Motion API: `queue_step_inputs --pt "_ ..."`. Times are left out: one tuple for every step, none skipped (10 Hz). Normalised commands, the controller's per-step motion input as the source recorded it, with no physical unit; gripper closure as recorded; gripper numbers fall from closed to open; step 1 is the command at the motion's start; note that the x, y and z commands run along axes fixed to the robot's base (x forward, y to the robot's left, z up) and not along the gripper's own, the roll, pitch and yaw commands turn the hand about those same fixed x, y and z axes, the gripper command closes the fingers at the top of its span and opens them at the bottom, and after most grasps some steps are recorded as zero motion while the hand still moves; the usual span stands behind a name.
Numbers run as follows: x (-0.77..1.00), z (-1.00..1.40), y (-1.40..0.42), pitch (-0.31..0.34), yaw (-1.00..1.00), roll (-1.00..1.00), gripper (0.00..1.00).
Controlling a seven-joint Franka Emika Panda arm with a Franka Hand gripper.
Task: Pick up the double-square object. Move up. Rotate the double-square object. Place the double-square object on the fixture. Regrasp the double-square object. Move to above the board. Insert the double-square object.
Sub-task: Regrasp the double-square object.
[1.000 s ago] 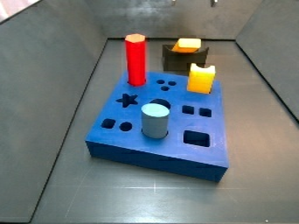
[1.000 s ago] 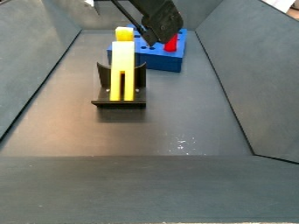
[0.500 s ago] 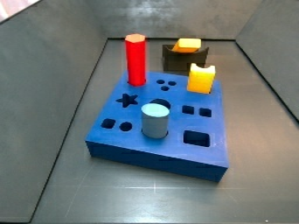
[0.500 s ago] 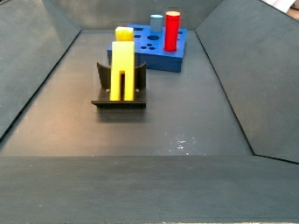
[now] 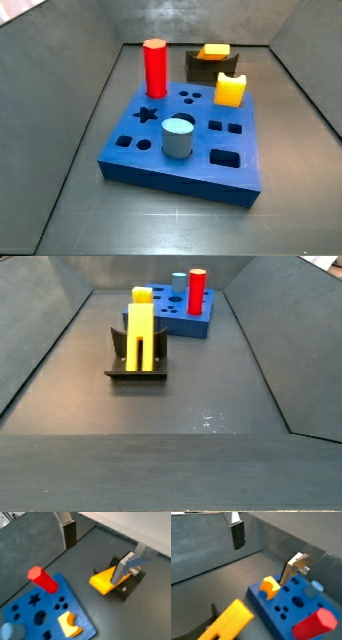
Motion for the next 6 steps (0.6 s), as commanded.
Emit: queue_step_inputs --pt "0.00 0.01 -0.02 0.020 0.02 1.00 0.00" --pt "0.00 0.01 -0.02 0.018 0.02 1.00 0.00" --pt "0.01 0.01 -0.02 0.018 0.02 1.00 0.00" --pt "0.01 0.01 -0.02 0.019 0.02 1.00 0.00" --pt "0.01 0.01 -0.02 0.028 0.02 1.00 0.00" --pt "0.01 0.01 -0.02 0.032 0.03 1.00 0.00"
